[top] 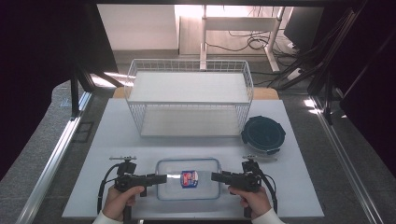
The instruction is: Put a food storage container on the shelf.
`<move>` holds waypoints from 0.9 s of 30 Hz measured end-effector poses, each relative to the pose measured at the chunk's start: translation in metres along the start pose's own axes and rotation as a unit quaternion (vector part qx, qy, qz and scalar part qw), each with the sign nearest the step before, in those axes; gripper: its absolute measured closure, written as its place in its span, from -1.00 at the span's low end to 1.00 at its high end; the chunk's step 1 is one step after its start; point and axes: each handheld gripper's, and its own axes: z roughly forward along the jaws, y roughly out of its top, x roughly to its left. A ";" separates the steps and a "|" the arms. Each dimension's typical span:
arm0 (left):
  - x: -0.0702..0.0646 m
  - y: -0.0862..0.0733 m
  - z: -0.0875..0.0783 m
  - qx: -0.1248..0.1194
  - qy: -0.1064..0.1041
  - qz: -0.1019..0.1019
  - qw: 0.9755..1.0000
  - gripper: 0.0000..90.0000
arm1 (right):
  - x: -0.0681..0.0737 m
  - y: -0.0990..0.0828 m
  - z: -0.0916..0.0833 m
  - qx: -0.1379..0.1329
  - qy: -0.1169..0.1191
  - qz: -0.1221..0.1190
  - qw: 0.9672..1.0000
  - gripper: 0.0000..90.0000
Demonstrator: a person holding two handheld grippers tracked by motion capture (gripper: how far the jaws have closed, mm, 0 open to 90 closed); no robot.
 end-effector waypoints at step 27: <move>-0.023 0.012 -0.010 -0.023 -0.010 0.038 0.999 0.07 | 0.021 0.015 -0.024 -0.035 -0.003 -0.069 0.997 0.05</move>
